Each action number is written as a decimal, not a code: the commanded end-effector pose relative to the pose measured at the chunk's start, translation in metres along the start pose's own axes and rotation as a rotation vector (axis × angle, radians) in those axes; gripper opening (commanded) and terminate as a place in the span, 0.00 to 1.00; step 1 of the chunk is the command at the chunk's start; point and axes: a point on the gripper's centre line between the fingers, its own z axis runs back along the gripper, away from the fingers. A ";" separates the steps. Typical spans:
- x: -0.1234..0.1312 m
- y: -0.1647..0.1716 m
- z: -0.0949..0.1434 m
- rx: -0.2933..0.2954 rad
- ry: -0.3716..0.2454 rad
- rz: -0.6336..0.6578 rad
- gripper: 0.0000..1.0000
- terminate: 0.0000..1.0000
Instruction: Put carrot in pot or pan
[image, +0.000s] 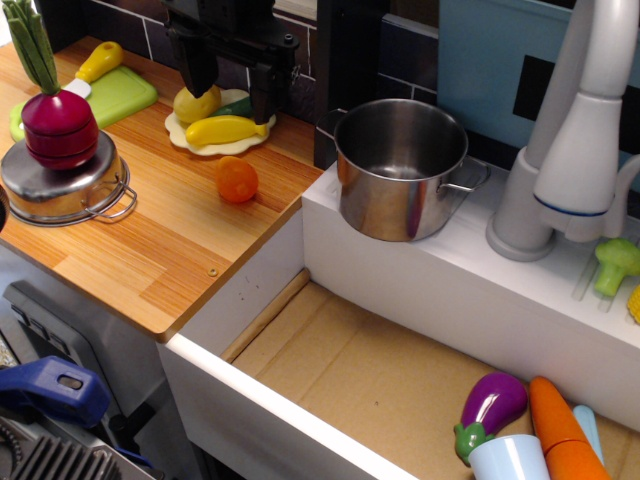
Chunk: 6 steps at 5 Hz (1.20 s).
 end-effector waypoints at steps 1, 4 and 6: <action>0.000 0.000 0.000 0.000 0.000 0.000 1.00 0.00; 0.007 0.009 -0.009 0.026 0.049 0.242 1.00 0.00; 0.001 0.006 -0.024 -0.026 0.056 0.302 1.00 0.00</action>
